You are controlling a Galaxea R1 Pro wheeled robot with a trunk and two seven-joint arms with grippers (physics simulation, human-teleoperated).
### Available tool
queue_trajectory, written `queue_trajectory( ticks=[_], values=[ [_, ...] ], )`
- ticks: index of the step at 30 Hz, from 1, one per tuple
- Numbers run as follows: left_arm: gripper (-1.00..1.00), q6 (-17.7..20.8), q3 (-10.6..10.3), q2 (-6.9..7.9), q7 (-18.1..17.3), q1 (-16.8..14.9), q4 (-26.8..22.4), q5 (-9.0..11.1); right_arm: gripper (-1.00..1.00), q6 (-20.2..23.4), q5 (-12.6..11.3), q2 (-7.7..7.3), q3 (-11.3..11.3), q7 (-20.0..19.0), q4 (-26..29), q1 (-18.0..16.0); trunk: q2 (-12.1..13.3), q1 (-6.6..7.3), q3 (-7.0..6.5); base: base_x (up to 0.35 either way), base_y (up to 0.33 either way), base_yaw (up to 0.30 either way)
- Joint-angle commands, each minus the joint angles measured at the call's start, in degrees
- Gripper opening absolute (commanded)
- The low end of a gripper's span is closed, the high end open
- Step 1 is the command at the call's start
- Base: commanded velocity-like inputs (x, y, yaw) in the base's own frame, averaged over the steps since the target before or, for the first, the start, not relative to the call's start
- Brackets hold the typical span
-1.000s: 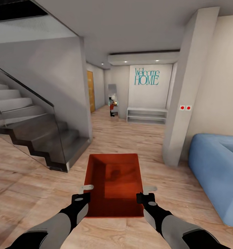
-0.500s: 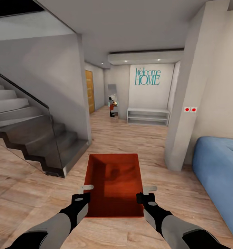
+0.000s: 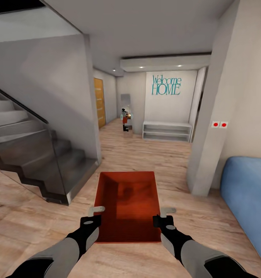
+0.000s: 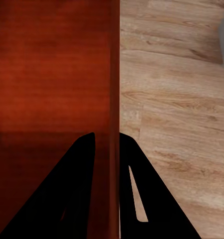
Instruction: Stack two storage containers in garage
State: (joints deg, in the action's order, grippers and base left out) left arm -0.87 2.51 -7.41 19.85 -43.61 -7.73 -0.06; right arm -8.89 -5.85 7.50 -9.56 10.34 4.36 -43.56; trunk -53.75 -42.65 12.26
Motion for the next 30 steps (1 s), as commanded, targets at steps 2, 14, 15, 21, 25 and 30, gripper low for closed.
queue_trajectory(
  ticks=[2, 14, 15, 21, 25, 30],
  values=[
    [-1.00, -0.12, 1.09, 2.05, 0.29, 0.05, 0.17, 0.41, -1.00, -2.21, -0.22, -0.33, 3.68, 1.17, 0.13, -0.12, -0.05, -0.04, 0.08, 0.326, 0.000, 0.000],
    [-1.00, -0.09, 1.09, 2.05, 0.28, 0.05, 0.17, 0.41, -1.00, -2.37, -0.22, -0.37, 3.73, 1.17, 0.13, -0.12, -0.05, -0.04, 0.08, 0.326, 0.000, 0.000],
    [-1.00, -0.09, 1.09, 2.05, 0.28, 0.06, 0.17, 0.41, -1.00, -2.40, -0.22, -0.37, 3.72, 1.17, 0.13, -0.12, -0.05, -0.04, 0.08, 0.326, 0.000, 0.000],
    [-1.00, -0.09, 1.10, 2.05, 0.28, 0.05, 0.17, 0.41, -1.00, -2.44, -0.22, -0.38, 3.74, 1.17, 0.13, -0.12, -0.05, -0.04, 0.08, 0.326, -0.001, 0.000],
    [-1.00, -0.09, 1.12, 2.05, 0.28, 0.04, 0.17, 0.41, -1.00, -2.45, -0.22, -0.38, 3.70, 1.17, 0.13, -0.13, -0.05, -0.04, 0.08, 0.326, -0.048, 0.000],
    [-1.00, -0.09, 1.15, 2.05, 0.28, 0.04, 0.19, 0.41, -1.00, -2.45, -0.22, -0.38, 3.69, 1.17, 0.13, -0.12, -0.05, -0.04, 0.08, 0.322, -0.089, 0.000]
  ],
)
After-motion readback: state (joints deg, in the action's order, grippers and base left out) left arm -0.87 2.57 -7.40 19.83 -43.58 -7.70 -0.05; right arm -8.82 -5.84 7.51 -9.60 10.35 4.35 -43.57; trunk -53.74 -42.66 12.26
